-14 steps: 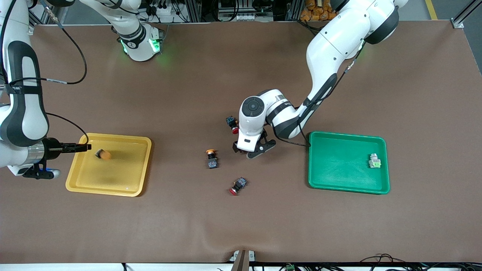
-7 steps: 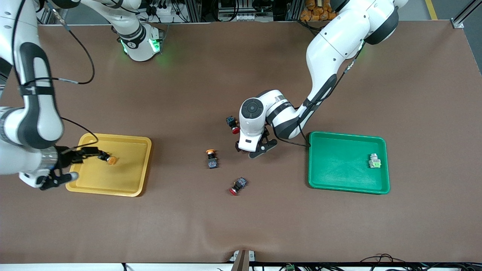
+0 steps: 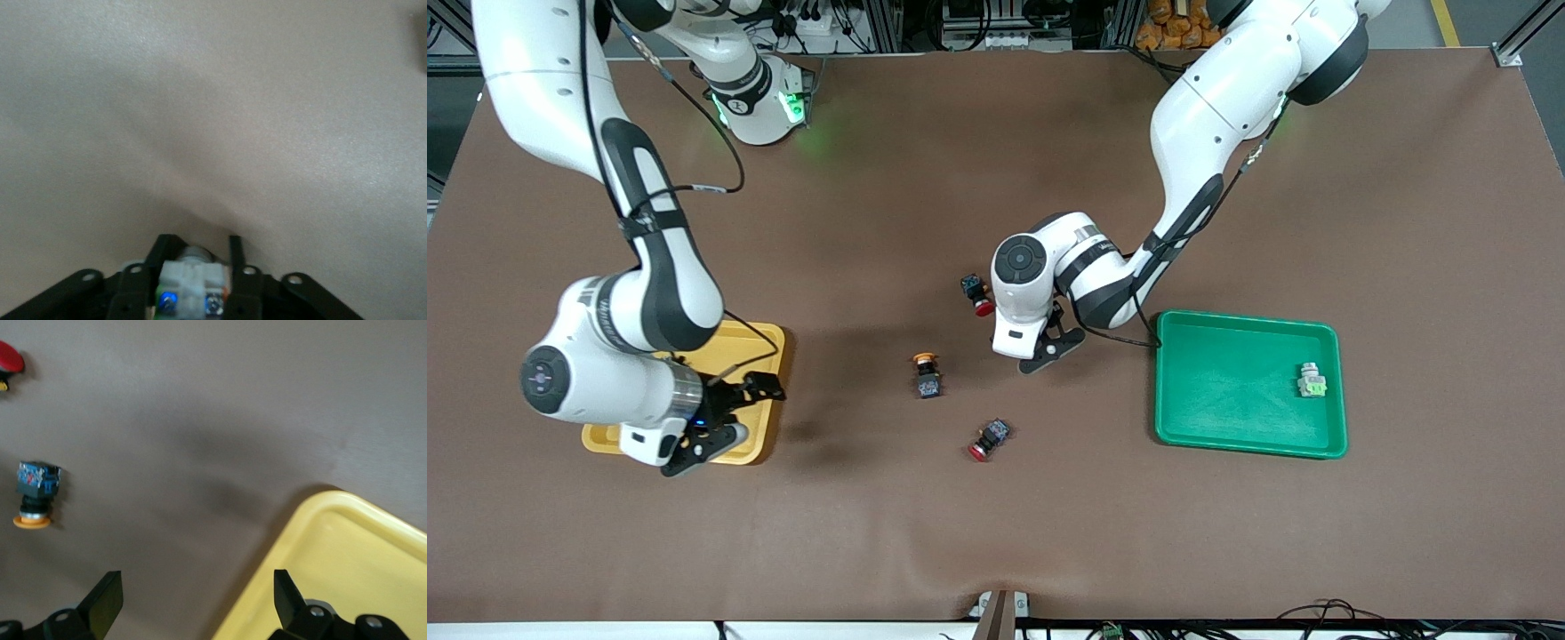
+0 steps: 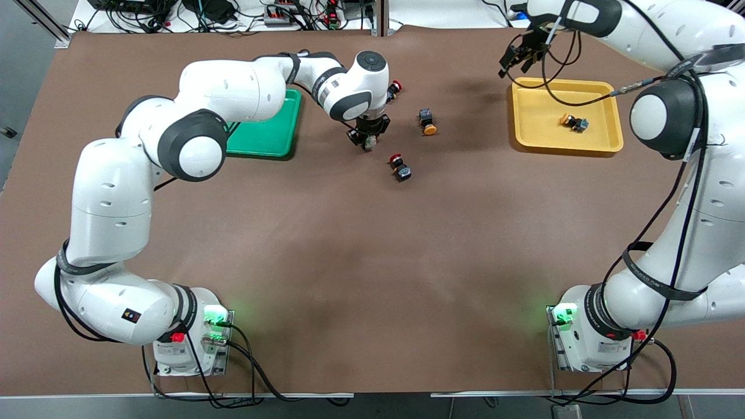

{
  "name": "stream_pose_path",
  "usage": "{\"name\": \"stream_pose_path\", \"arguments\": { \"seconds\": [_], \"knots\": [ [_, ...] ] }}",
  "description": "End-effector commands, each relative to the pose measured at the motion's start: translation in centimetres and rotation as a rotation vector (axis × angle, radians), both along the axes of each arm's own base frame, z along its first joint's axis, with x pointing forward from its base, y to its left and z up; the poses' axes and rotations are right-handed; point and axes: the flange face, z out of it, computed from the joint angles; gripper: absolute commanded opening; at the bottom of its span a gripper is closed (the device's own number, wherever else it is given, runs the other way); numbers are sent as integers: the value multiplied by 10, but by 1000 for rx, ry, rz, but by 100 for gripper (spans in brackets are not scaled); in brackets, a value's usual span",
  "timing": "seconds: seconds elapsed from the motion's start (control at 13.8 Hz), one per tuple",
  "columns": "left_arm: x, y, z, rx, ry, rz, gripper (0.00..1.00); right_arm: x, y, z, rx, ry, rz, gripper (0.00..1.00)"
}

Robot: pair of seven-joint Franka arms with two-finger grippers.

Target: Place green and yellow buttons in trays

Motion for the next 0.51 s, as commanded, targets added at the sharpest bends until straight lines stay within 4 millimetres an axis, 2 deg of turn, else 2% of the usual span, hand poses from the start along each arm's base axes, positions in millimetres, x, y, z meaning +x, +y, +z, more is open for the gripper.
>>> {"name": "stream_pose_path", "arguments": {
  "seconds": [0.0, 0.07, 0.15, 0.22, 0.29, 0.44],
  "knots": [
    [-2, -2, 23, 23, -8, -8, 0, 0, 38, -3, 9, -34, -70, 100],
    [1, 3, 33, 46, -2, -16, 0, -6, 68, -6, 4, -45, -111, 100],
    [4, 8, 48, 62, 3, -34, 0, -16, 89, -15, -5, -33, -145, 100],
    [9, 15, 65, 79, 4, -59, 0, -24, 99, -23, -12, -29, -165, 100],
    [19, 31, 80, 93, 15, -68, 0, -29, 111, -28, -12, -45, -160, 100],
    [34, 62, 104, 124, 52, -119, 0, -43, 151, -32, -19, -60, -196, 100]
  ]
}}
